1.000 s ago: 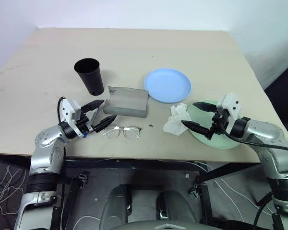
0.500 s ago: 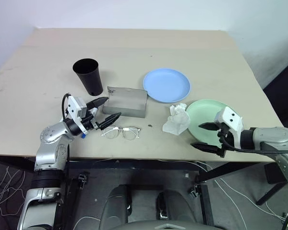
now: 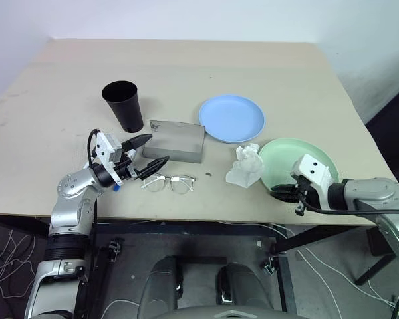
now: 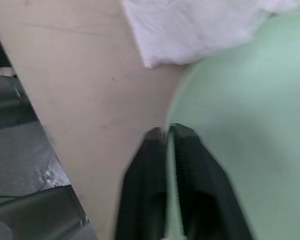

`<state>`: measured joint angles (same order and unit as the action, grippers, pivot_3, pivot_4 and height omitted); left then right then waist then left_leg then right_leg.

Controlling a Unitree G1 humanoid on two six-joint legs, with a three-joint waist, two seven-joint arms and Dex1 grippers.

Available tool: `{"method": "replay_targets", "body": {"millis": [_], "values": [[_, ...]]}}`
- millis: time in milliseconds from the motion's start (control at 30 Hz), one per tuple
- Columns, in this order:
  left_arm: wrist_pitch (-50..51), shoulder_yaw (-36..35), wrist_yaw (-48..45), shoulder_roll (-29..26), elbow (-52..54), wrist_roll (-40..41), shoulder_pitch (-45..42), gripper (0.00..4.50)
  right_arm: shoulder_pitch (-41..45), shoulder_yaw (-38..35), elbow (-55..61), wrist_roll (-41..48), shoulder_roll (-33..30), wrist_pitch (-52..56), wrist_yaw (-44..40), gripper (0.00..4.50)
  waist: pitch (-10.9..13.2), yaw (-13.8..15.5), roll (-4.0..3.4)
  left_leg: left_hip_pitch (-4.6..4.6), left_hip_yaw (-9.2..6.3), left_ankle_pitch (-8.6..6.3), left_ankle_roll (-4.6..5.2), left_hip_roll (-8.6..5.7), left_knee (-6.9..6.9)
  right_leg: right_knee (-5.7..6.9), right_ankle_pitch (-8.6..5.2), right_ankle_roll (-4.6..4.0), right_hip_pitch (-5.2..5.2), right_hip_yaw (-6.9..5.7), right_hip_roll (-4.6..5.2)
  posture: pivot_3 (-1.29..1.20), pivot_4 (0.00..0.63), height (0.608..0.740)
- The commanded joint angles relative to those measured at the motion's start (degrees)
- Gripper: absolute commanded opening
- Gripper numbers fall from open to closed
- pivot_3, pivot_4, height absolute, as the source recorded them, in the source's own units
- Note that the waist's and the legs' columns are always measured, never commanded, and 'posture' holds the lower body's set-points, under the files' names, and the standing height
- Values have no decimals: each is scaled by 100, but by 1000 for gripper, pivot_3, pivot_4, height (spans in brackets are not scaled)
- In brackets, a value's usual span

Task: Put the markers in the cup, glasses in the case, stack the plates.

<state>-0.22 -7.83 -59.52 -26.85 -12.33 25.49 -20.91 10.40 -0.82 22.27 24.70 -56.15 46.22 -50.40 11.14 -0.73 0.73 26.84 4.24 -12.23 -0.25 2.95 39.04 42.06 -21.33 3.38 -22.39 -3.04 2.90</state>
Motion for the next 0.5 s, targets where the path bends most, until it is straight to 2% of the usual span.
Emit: {"method": "replay_targets", "body": {"millis": [33, 400, 500], "values": [[18, -48, 10, -55, 179, 56, -74, 4500, 100, -182, 91, 116, -1, 61, -37, 16, 0, -6, 0, -4, 0, 0, 0, 1, 0, 1, 0, 0, 4, 1, -1, 0, 150, 681], [137, -90, 19, -115, 333, 101, -13, 4500, 83, -1023, 240, 397, -530, 246, -283, 16, 0, 30, 0, 2, 0, 0, 0, -1, 0, -2, 0, 0, 1, 0, 1, 0, 150, 681], [209, -94, 40, -138, 407, 110, -22, 4500, 405, -1353, 344, 540, -714, 271, -311, 16, 1, 21, -1, 2, 0, 0, 0, -1, 0, -2, 0, 0, 1, 0, 1, 0, 150, 681]]}}
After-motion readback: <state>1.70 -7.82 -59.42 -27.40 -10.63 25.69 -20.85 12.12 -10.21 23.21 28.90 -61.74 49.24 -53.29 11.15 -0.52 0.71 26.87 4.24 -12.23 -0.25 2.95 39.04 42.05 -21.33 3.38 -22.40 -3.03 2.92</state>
